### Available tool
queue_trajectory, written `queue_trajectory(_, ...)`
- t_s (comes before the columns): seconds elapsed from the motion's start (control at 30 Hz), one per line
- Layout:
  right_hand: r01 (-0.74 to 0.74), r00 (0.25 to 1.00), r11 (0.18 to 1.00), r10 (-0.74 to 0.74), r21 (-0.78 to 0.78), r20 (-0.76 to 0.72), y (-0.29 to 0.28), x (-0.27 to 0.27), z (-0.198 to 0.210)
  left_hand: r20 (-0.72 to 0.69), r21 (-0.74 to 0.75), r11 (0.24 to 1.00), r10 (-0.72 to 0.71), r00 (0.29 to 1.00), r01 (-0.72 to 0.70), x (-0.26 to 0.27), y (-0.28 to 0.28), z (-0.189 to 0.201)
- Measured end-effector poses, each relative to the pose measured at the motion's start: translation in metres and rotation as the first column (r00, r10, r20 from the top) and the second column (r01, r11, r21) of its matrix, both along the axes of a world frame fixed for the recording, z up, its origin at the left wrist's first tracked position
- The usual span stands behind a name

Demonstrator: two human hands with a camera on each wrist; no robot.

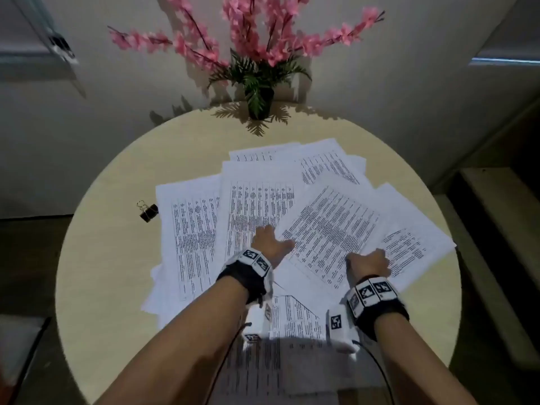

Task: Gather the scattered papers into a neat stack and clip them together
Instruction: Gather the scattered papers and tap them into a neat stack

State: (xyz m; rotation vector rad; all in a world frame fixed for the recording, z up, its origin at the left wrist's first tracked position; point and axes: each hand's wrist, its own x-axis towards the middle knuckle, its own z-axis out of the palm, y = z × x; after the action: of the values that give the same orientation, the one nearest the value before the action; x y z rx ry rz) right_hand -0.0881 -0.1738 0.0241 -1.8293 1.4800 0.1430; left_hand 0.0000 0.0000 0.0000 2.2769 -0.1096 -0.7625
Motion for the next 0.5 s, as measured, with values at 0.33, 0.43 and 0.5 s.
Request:
queue_trajectory(0.33,-0.370,0.920,0.875,0.393,-0.311,0.012,0.011,0.026,-0.005,0.076,0.279,0.870,0.402,0.912,-0.407,0.007,0.075,0.023)
queue_trajectory(0.43,-0.372,0.903,0.917,0.394,-0.145,0.172,0.027,0.036,-0.002,0.067,0.302,0.862,0.408,0.911,-0.408,0.004,0.096,0.023)
queue_trajectory(0.5,-0.369,0.899,0.928,0.346,0.041,0.267,0.043,0.046,0.003,0.048,0.279,0.929,0.238,0.970,-0.242,0.001,0.092,0.018)
